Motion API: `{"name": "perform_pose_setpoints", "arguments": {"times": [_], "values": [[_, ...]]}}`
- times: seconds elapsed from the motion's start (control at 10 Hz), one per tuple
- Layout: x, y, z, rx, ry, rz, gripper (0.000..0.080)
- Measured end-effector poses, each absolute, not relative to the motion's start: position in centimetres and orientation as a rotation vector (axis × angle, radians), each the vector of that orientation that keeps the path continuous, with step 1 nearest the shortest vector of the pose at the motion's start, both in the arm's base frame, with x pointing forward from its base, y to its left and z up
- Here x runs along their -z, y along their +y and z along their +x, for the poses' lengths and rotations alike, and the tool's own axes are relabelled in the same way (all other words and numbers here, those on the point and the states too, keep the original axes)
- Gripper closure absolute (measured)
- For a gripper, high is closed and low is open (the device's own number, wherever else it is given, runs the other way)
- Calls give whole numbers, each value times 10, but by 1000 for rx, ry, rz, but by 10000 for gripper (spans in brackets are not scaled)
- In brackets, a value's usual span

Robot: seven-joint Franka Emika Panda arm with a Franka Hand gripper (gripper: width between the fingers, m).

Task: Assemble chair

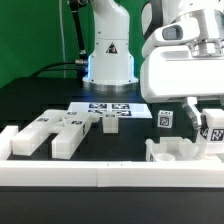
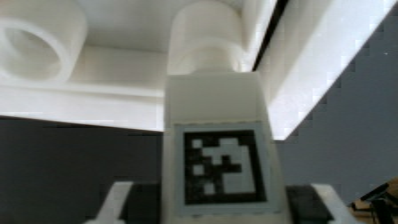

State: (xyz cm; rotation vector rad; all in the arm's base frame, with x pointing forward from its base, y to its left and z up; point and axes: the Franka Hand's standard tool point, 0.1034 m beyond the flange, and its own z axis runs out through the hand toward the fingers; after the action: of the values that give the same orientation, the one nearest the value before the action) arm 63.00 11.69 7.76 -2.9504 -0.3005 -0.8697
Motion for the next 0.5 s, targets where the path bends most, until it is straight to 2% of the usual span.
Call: {"name": "perform_pose_setpoints", "arguments": {"times": [0.5], "values": [[-78,117,627,935,-318,-2931,509]]}}
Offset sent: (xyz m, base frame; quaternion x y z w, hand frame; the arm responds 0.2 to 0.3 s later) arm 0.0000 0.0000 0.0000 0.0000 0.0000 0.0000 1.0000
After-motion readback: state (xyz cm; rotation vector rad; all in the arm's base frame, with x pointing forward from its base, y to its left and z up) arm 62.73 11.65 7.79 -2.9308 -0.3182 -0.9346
